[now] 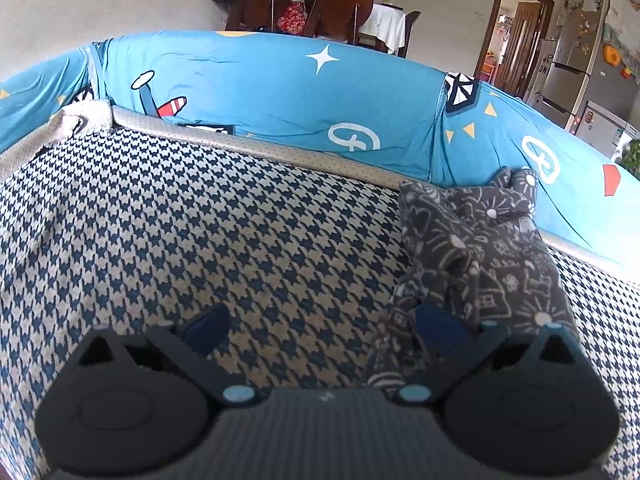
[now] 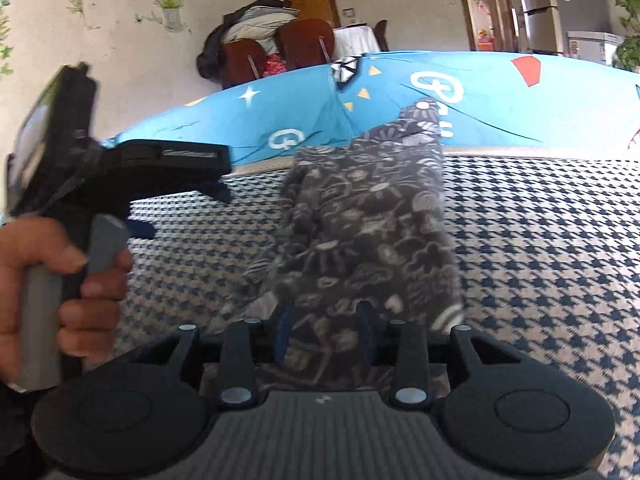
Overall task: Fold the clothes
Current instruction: 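Drag the jacket out of the corner along the sheet with the right gripper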
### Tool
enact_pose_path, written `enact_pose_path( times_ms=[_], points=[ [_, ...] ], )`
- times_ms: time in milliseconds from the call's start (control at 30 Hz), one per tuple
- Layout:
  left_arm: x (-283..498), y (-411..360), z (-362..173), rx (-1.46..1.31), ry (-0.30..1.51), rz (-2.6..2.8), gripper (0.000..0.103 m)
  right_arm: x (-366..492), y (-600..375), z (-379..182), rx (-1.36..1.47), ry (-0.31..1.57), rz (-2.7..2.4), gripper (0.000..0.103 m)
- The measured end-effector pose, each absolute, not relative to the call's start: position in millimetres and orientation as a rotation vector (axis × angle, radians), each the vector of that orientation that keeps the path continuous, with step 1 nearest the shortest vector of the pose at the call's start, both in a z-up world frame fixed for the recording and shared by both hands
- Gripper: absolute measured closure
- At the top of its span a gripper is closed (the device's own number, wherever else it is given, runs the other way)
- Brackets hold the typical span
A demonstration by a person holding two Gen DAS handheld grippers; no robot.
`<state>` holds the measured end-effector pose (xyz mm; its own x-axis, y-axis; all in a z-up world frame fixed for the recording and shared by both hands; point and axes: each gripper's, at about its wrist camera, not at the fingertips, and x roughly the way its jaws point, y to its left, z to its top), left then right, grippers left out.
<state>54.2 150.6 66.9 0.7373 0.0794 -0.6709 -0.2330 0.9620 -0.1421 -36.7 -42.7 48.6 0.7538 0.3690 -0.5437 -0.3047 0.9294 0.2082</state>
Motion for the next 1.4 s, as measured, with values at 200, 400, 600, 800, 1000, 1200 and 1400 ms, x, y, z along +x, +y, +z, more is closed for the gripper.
enact_pose_path(
  times_ms=[200, 400, 600, 800, 1000, 1200, 1400],
  points=[
    [46, 162, 72, -0.208, 0.708, 0.183, 0.0, -57, 1, 45, 0.036, 0.64, 0.484, 0.058],
    [40, 168, 75, -0.204, 0.713, 0.169, 0.0, -63, 36, 24, -0.085, 0.666, 0.47, 0.059],
    [37, 170, 80, -0.216, 0.705, 0.155, 0.0, -59, 37, 15, -0.096, 0.673, 0.405, 0.092],
    [33, 170, 87, -0.211, 0.681, 0.158, 0.0, -65, 33, 34, -0.006, 0.641, 0.491, 0.094],
    [34, 167, 86, -0.197, 0.678, 0.161, 0.0, -67, 44, 20, -0.033, 0.696, 0.542, 0.094],
    [38, 153, 73, -0.15, 0.709, 0.136, 0.0, -62, 37, 0, 0.005, 0.729, 0.518, 0.088],
    [40, 141, 64, -0.123, 0.724, 0.065, 0.0, -75, 27, 17, -0.008, 0.701, 0.532, 0.087]
  ],
)
